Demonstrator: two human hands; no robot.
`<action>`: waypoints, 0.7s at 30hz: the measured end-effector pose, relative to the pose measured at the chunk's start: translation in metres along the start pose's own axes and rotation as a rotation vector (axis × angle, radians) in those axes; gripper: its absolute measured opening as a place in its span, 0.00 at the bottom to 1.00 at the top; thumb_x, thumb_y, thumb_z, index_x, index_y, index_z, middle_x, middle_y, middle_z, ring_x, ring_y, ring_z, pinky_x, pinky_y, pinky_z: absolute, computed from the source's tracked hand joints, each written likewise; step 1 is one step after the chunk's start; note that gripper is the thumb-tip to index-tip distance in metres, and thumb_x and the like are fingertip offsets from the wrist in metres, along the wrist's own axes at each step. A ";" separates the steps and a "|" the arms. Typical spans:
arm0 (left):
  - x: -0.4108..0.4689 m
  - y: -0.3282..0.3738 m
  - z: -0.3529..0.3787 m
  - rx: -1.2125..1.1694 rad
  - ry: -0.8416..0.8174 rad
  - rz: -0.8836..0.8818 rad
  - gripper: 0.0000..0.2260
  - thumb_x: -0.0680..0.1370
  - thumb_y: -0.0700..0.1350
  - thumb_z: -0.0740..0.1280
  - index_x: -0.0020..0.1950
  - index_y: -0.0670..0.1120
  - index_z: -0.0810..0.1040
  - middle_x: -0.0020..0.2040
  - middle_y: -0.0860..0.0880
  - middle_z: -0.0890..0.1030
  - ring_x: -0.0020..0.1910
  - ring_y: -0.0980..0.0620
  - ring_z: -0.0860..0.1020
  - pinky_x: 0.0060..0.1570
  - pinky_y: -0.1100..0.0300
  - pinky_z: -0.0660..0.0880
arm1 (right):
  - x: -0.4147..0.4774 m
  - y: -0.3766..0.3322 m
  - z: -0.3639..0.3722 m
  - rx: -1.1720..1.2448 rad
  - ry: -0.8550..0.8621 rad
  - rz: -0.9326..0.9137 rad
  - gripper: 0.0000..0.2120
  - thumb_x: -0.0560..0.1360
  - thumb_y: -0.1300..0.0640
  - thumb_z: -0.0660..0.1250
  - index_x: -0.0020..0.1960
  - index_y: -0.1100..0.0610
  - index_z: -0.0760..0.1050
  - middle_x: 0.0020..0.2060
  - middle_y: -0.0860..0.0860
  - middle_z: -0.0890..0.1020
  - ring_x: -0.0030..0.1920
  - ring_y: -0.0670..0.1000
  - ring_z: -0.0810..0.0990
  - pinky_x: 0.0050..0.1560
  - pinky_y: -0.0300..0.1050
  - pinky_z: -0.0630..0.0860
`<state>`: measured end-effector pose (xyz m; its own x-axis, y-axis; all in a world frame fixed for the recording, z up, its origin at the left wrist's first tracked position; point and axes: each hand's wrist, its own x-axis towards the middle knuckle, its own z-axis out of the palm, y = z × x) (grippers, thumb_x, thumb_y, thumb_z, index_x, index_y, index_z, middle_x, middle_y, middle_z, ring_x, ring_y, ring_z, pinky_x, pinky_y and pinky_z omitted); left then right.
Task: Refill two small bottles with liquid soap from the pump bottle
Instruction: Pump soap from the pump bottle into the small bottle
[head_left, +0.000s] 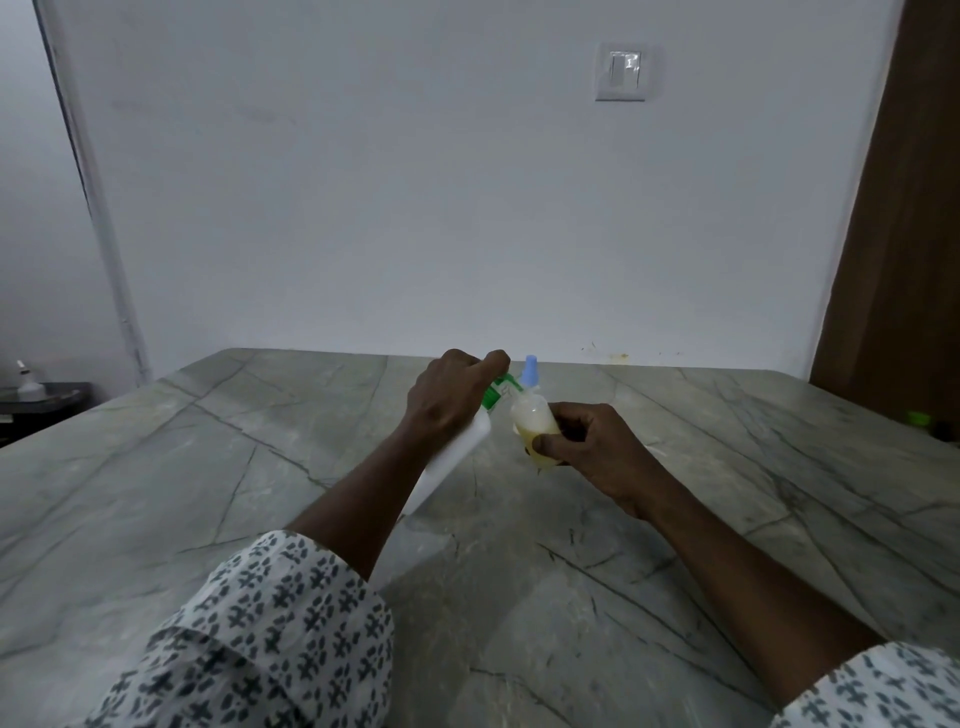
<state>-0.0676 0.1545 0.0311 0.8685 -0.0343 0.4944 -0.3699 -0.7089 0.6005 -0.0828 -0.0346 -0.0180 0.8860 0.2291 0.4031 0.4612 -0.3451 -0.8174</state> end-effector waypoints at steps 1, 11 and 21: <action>-0.001 0.001 -0.001 -0.006 -0.001 -0.001 0.35 0.64 0.66 0.46 0.47 0.41 0.78 0.40 0.43 0.78 0.39 0.45 0.72 0.41 0.52 0.68 | 0.000 0.000 0.000 0.000 0.001 -0.001 0.20 0.73 0.59 0.73 0.64 0.56 0.77 0.54 0.51 0.83 0.53 0.51 0.83 0.58 0.53 0.80; -0.002 0.002 0.000 -0.065 0.018 -0.001 0.42 0.63 0.75 0.50 0.43 0.39 0.84 0.33 0.44 0.77 0.34 0.47 0.72 0.43 0.51 0.71 | 0.000 0.000 -0.003 0.080 0.030 0.003 0.20 0.73 0.59 0.72 0.65 0.58 0.77 0.55 0.53 0.83 0.54 0.53 0.83 0.56 0.53 0.81; 0.001 -0.001 0.000 0.072 0.009 0.008 0.34 0.64 0.66 0.46 0.46 0.43 0.79 0.35 0.50 0.74 0.35 0.49 0.71 0.35 0.56 0.63 | 0.001 0.004 0.000 0.038 -0.014 -0.002 0.18 0.73 0.59 0.72 0.63 0.56 0.78 0.52 0.52 0.85 0.51 0.51 0.84 0.55 0.53 0.81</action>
<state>-0.0664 0.1554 0.0310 0.8628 -0.0341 0.5044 -0.3517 -0.7573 0.5502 -0.0805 -0.0354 -0.0208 0.8840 0.2425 0.3997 0.4609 -0.3095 -0.8317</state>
